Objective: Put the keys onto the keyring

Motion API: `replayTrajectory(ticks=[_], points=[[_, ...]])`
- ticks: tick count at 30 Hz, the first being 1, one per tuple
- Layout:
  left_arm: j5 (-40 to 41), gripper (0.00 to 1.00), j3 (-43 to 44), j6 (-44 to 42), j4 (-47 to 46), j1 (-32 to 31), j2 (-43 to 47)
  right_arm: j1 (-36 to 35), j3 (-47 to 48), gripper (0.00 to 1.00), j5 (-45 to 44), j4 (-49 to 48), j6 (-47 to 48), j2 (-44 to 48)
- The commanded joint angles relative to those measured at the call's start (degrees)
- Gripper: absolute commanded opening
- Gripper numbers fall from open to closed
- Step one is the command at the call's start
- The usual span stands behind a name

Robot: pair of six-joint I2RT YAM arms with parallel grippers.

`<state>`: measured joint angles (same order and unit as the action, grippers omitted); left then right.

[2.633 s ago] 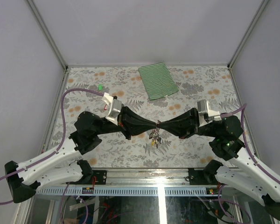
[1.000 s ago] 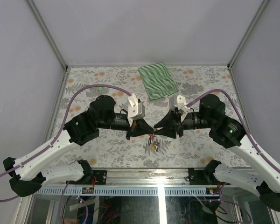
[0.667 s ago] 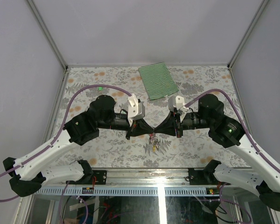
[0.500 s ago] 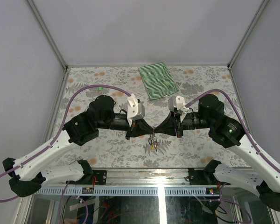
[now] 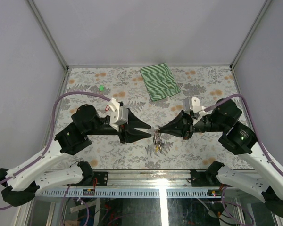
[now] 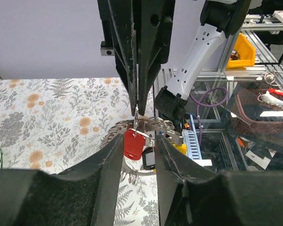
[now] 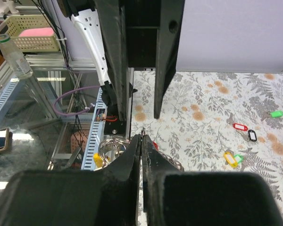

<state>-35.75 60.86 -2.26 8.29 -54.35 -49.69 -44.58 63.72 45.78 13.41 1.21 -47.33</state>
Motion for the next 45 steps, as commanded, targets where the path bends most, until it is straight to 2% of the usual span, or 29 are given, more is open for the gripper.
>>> replayTrajectory(ticks=[1, 15, 26, 34, 40, 45], points=[[-0.9, 0.34, -1.7, 2.9, -8.3, -0.3, -0.4, 0.1, -0.1, 0.00, 2.2, -8.1, -2.9, 1.4], [-0.7, 0.32, -1.5, 3.0, -9.5, -0.3, -0.9, 0.1, -0.5, 0.00, 3.4, -9.9, -4.2, 1.0], [-2.5, 0.20, -1.1, 3.1, -9.6, -0.3, -2.1, 0.2, -0.6, 0.00, 3.5, -10.0, -4.2, 1.0], [-2.3, 0.01, -1.2, 2.9, -9.5, -0.3, -1.7, 0.1, -0.5, 0.00, 3.2, -10.2, -4.2, 1.4], [-1.4, 0.00, -1.4, 2.7, -9.4, -0.3, -0.8, 0.2, -1.1, 0.00, 2.0, -11.8, -5.1, 2.5], [-0.9, 0.00, -1.9, 2.7, -9.4, -0.3, 0.0, 0.2, -3.4, 0.00, 1.1, -17.2, -8.4, 3.9]])
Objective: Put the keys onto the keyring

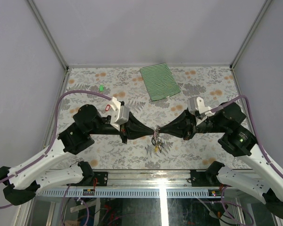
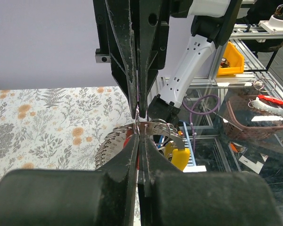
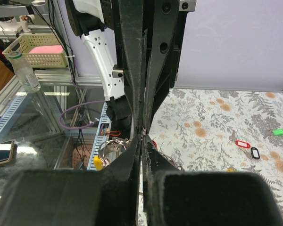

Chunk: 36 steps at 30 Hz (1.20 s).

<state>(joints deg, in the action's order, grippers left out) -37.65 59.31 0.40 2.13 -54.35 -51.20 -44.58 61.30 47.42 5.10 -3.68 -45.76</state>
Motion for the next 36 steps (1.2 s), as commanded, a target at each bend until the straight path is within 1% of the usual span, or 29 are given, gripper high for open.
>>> replayTrajectory(ticks=[1, 8, 17, 27, 36], points=[[1.0, 0.00, -0.4, 0.1, -3.3, -0.2, 1.6, 0.1, -1.9, 0.00, -0.6, -10.8, -4.7, 2.6], [1.0, 0.00, -0.9, 0.3, -3.6, -0.3, 1.9, 0.2, -7.2, 0.00, -2.0, -23.5, -12.0, 4.7], [0.2, 0.00, -1.7, 1.0, -5.4, -0.3, 1.9, 0.1, -12.5, 0.00, -4.5, -38.0, -17.9, 6.4], [-1.7, 0.00, -2.3, 2.4, -7.6, -0.2, 1.1, 0.1, -15.2, 0.00, -6.8, -48.2, -22.5, 5.8], [-2.8, 0.00, -3.0, 3.5, -9.4, -0.3, 0.5, 0.1, -17.5, 0.00, -10.5, -54.3, -24.9, 6.0]])
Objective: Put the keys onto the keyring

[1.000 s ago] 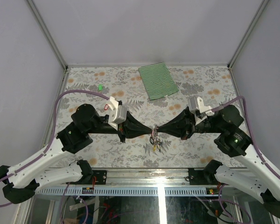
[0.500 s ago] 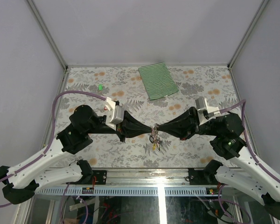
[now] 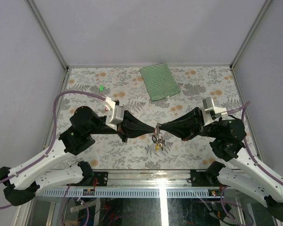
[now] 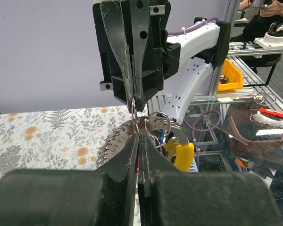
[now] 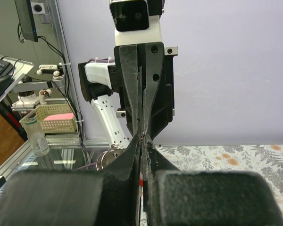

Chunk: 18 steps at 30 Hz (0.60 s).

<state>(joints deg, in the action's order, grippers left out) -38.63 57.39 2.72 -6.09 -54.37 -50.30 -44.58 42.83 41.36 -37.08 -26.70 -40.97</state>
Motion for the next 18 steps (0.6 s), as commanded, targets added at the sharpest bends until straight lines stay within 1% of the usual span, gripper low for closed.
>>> replayTrajectory(ticks=[1, 11, 16, 18], points=[[-1.9, 0.00, -1.0, 1.3, -1.3, -0.3, -0.5, 0.2, 0.9, 0.00, -4.5, -12.7, -2.1, 1.2], [-3.2, 0.00, -1.2, 2.5, -2.9, -0.5, -1.5, 0.2, 0.3, 0.00, -5.5, -16.6, -3.3, 0.1], [-2.1, 0.10, -1.2, 2.8, -3.5, -0.6, -0.7, 0.2, 0.7, 0.00, -4.5, -14.0, -1.5, 0.4], [-0.8, 0.16, -1.6, 3.3, -4.6, -0.6, 0.3, 0.2, 1.1, 0.00, -3.8, -12.1, -0.2, 0.7]])
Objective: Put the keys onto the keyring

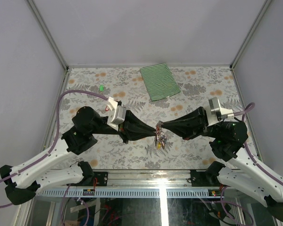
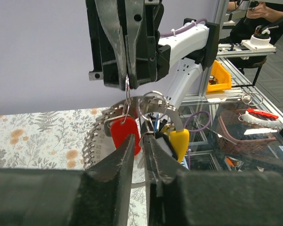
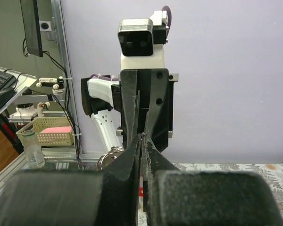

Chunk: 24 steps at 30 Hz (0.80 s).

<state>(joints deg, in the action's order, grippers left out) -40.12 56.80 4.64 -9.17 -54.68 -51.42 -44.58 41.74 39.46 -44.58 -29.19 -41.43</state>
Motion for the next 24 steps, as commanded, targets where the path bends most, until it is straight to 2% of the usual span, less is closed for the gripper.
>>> replayTrajectory(ticks=[1, 4, 10, 24], points=[[2.0, 0.20, -1.3, 1.8, -2.2, -0.3, 1.9, 0.2, 2.3, 0.00, -1.6, -3.5, 3.0, 1.5], [4.7, 0.26, -2.2, 3.6, -5.6, -0.3, 3.6, 0.1, 2.6, 0.00, -1.0, -0.9, 5.0, 1.9], [8.2, 0.31, -5.2, 7.4, -13.8, -0.3, 5.7, 0.2, 3.7, 0.00, 0.6, 3.2, 7.7, 2.0], [7.3, 0.33, -5.6, 10.3, -18.6, -0.6, 0.2, 0.2, 4.1, 0.00, 1.8, 5.0, 9.0, 2.0]])
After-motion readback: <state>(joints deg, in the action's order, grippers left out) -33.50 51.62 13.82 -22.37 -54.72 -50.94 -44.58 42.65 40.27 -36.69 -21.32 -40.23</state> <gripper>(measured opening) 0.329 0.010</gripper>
